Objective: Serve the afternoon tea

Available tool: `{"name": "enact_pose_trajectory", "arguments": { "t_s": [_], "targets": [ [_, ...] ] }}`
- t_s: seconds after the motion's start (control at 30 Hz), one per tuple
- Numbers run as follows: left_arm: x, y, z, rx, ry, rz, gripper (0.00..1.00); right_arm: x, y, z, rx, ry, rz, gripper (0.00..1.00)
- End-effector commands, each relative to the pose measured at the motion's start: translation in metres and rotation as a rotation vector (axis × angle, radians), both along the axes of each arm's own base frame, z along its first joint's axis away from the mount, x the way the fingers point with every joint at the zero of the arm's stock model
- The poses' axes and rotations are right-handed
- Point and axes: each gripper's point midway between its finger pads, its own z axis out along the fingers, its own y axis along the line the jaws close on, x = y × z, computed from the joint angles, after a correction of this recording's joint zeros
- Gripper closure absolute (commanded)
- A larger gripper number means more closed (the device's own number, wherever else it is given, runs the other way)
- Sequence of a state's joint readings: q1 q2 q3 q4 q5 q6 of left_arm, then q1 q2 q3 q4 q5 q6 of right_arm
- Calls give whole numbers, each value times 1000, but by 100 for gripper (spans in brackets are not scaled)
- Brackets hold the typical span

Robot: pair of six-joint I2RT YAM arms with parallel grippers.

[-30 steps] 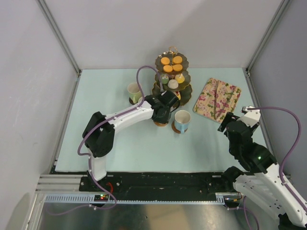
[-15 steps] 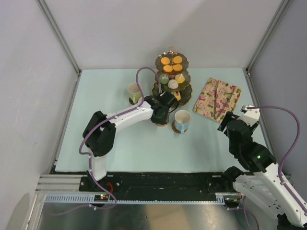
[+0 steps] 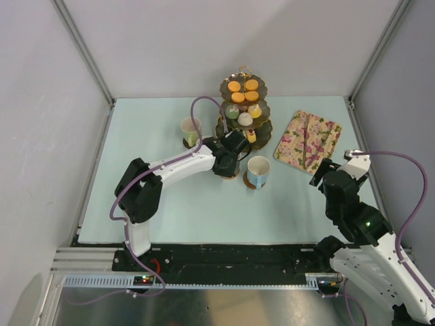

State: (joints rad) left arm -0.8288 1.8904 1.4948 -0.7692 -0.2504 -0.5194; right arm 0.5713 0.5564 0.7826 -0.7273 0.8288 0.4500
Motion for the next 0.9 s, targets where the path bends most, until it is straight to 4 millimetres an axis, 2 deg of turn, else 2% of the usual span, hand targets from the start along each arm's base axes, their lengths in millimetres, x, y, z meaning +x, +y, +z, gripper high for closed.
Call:
{"name": "enact_pose_trajectory", "arguments": {
  "t_s": [0.0,0.17,0.33,0.5,0.7,0.87],
  "targets": [
    [2,1,25,-57,-49,14,88,1,-1,4,18,-28,-10,21],
    [-1,3,26,-64,-46,21,86,1,-1,3,22,-27,-10,20],
    [-1,5,27,-59,-50,23,69,1,0,2,27,-26,-8,20],
    [0,6,36,-71,-71,28,58,0,0,3,34,-30,-7,20],
    [5,10,70,-118,-149,45,40,-1,-1,6,40,-45,-7,20],
    [12,29,112,-163,-249,90,23,-4,-1,12,55,-73,5,18]
  ]
}}
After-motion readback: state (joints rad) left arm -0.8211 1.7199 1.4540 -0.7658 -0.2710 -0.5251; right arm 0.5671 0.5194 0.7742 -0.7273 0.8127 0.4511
